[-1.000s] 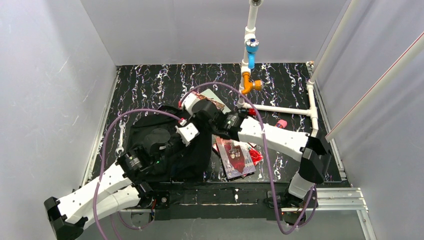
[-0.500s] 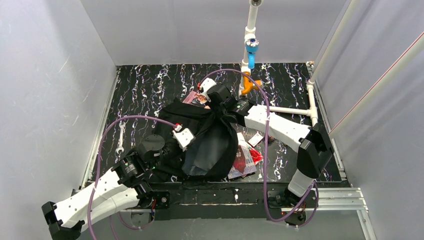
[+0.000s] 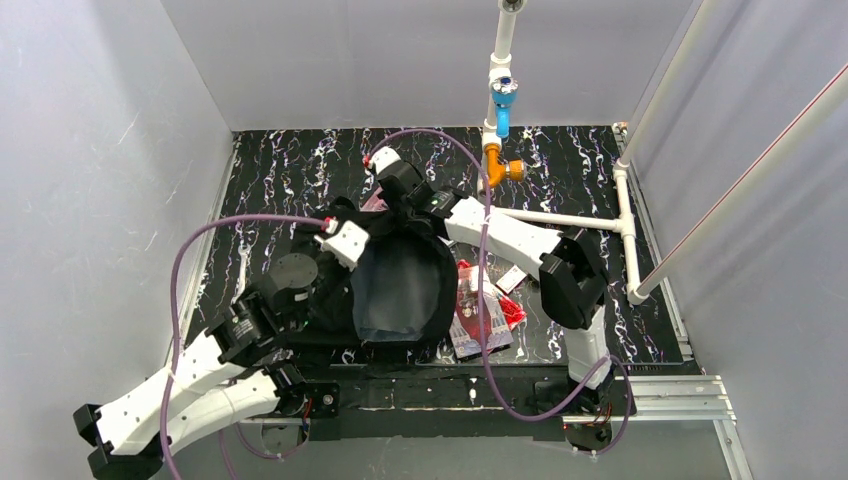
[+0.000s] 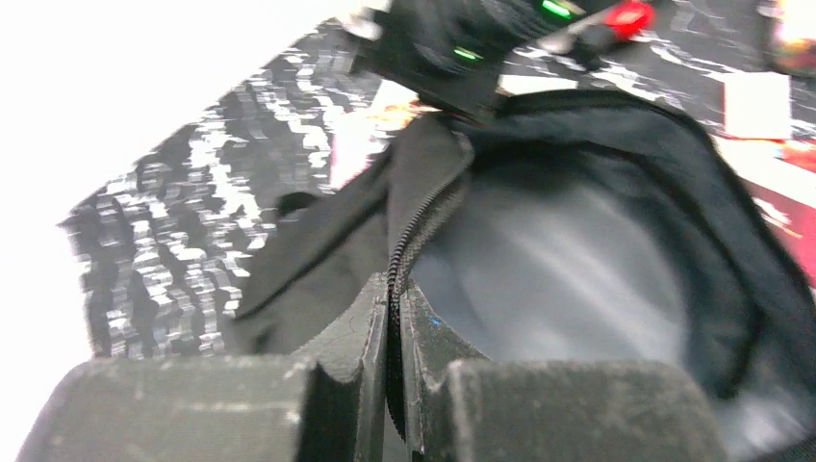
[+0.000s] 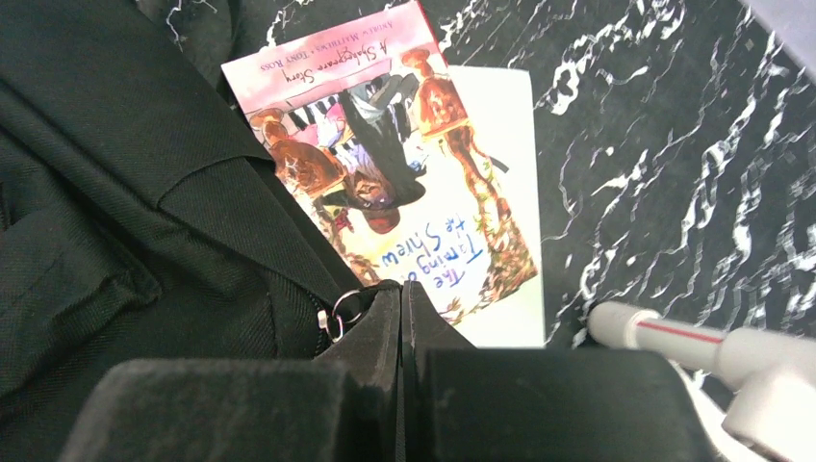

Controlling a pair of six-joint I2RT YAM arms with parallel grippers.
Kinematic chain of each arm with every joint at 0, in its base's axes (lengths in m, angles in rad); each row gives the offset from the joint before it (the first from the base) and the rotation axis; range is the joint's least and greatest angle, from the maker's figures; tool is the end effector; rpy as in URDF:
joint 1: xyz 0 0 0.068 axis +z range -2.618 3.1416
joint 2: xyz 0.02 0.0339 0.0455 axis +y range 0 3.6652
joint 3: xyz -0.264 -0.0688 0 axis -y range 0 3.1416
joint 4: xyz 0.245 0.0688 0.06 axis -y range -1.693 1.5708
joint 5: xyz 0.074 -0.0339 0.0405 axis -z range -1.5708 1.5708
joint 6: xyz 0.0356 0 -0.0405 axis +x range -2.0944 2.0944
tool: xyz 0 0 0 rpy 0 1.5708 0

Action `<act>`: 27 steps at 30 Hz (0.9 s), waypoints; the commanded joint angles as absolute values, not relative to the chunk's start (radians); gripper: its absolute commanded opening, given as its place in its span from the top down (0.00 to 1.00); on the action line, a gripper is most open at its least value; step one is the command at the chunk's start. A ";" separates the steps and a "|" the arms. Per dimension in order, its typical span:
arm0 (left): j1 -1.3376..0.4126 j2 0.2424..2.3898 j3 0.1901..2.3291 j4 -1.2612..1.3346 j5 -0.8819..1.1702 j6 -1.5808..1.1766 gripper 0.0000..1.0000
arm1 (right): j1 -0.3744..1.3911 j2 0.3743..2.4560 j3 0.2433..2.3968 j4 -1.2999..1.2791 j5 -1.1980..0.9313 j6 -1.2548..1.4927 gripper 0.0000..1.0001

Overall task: Pack the student bag
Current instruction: Unzip the student bag at the center of the board.

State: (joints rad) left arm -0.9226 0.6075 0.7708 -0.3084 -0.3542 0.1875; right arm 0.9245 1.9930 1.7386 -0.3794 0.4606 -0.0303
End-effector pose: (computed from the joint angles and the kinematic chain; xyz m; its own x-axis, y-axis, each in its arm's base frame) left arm 0.0953 -0.1053 0.3477 0.0150 0.2698 -0.9628 0.5473 0.8037 0.2337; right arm 0.2931 0.3623 0.2880 -0.3414 -0.4976 -0.7974 -0.5100 0.8107 -0.2875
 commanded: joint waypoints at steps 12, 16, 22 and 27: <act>-0.930 0.731 0.885 -0.163 -0.449 0.406 1.00 | 0.887 1.788 1.436 -0.134 0.433 0.363 0.99; -0.926 0.811 0.908 0.053 -0.720 0.469 1.00 | 0.888 1.832 1.465 -0.098 0.397 0.512 0.99; -0.779 1.050 1.124 0.029 -0.755 0.452 1.00 | 0.894 1.892 1.498 -0.026 0.359 0.630 0.99; -0.604 1.086 1.139 -0.055 -0.693 0.287 1.00 | 0.890 1.969 1.629 -0.077 0.361 0.570 0.99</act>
State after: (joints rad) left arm -0.7010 1.1290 1.1042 -0.0868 -0.6724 0.3893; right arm 0.8913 1.9324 1.5055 -0.1028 0.3714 0.5655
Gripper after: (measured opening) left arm 0.036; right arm 0.031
